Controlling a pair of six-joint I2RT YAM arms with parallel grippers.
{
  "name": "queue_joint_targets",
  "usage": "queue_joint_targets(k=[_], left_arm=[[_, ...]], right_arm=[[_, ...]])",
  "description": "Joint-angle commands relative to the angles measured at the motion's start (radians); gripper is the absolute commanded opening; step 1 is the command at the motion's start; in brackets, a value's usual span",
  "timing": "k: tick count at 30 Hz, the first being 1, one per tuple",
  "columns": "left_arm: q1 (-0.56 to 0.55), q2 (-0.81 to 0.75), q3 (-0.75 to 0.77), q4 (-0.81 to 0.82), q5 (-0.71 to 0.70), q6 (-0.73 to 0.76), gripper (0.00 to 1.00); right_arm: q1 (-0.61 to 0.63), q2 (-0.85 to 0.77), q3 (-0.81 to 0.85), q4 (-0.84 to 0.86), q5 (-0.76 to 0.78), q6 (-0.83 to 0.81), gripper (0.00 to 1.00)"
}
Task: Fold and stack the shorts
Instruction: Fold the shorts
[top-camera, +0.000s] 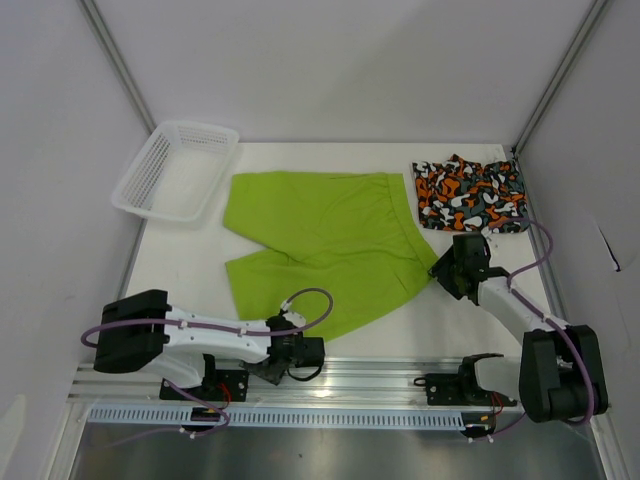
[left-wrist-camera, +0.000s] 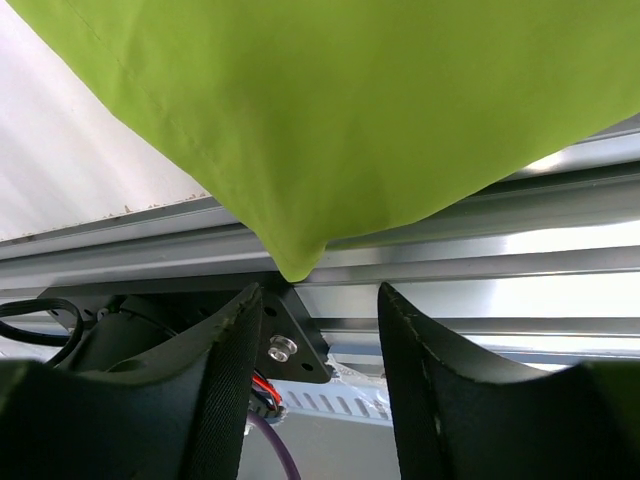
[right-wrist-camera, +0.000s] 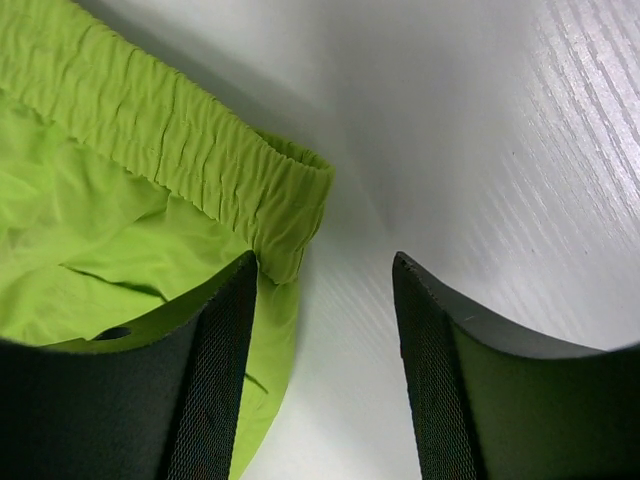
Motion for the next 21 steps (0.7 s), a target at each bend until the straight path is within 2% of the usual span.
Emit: queue_joint_targets(k=[1,8,15,21], left_arm=[[-0.014,-0.015,0.01,0.011,-0.004,-0.016,0.54],[-0.047,-0.007,0.01,0.011,-0.059,-0.036,0.59],[-0.107,0.0,0.028,0.024,-0.123,-0.025,0.59],[-0.129,-0.029,0.022,0.101,-0.172,0.004,0.59]], right_arm=[[-0.009,0.044,-0.013,0.092,-0.02,0.004,0.58],[-0.017,0.121,-0.01,0.19,-0.02,0.038,0.53],[-0.014,0.161,0.011,0.206,-0.017,0.047,0.35],[-0.015,0.151,0.019,0.2,-0.02,0.041,0.34]])
